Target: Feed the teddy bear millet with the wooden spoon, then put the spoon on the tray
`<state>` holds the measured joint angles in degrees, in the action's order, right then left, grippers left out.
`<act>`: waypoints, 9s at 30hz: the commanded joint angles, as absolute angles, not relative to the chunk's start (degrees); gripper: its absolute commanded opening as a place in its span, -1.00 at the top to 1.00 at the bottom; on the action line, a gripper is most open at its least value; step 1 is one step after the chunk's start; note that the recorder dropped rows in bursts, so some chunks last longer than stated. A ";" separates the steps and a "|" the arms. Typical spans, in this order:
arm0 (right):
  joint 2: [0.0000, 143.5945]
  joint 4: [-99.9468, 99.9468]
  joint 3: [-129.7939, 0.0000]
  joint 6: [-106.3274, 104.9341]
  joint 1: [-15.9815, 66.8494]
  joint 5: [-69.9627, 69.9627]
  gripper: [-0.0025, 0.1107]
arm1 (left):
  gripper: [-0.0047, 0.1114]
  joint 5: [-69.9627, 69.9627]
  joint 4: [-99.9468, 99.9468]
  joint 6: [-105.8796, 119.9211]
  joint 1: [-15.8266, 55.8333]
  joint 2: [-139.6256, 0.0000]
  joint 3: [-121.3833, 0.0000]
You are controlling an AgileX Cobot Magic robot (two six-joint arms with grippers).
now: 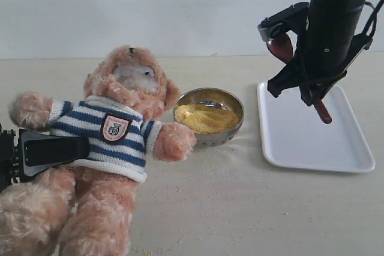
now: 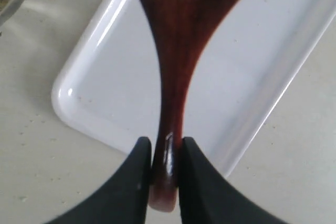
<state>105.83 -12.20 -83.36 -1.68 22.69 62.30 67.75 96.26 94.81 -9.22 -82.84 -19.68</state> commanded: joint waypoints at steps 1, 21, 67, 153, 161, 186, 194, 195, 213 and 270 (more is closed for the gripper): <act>109.11 -14.80 -83.31 -2.09 21.67 59.68 0.96 | 0.83 69.96 97.37 95.50 -9.10 -82.77 -19.67; 118.72 -4.77 -83.31 -10.97 13.10 50.47 0.96 | 0.83 69.96 97.94 96.40 -9.10 -82.77 -19.67; 94.59 7.73 -65.87 -21.13 13.10 37.53 0.72 | 0.83 69.96 99.62 98.39 -9.10 -82.77 -19.67; 6.49 43.37 -23.18 -37.99 13.10 41.90 0.96 | 0.16 59.94 99.95 113.21 -16.95 -102.64 -18.53; 6.49 43.37 -23.18 -37.99 13.10 43.26 0.96 | -0.05 65.80 99.95 113.43 -18.02 -102.40 -17.92; 6.49 43.37 -23.18 -38.17 13.10 43.93 0.96 | 0.01 69.96 96.53 92.22 -23.76 -65.74 -17.92; 6.49 43.65 -23.18 -38.17 13.10 39.08 0.96 | 0.83 69.96 96.55 86.39 -24.14 -49.44 -18.04; 6.49 43.82 -23.18 -38.17 13.10 38.39 0.96 | 0.83 69.96 96.55 85.71 -24.14 -48.19 -18.03; 6.49 44.30 -23.18 -37.92 13.10 34.71 0.96 | 0.83 69.96 99.95 87.48 -24.14 -43.78 -18.03; 0.00 44.91 0.00 -37.80 13.10 30.68 0.96 | 0.83 69.96 99.95 87.46 -15.34 -20.40 -18.03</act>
<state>0.44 44.93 -0.31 -37.65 13.26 31.05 69.74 99.33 87.25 -15.78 -20.78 -17.82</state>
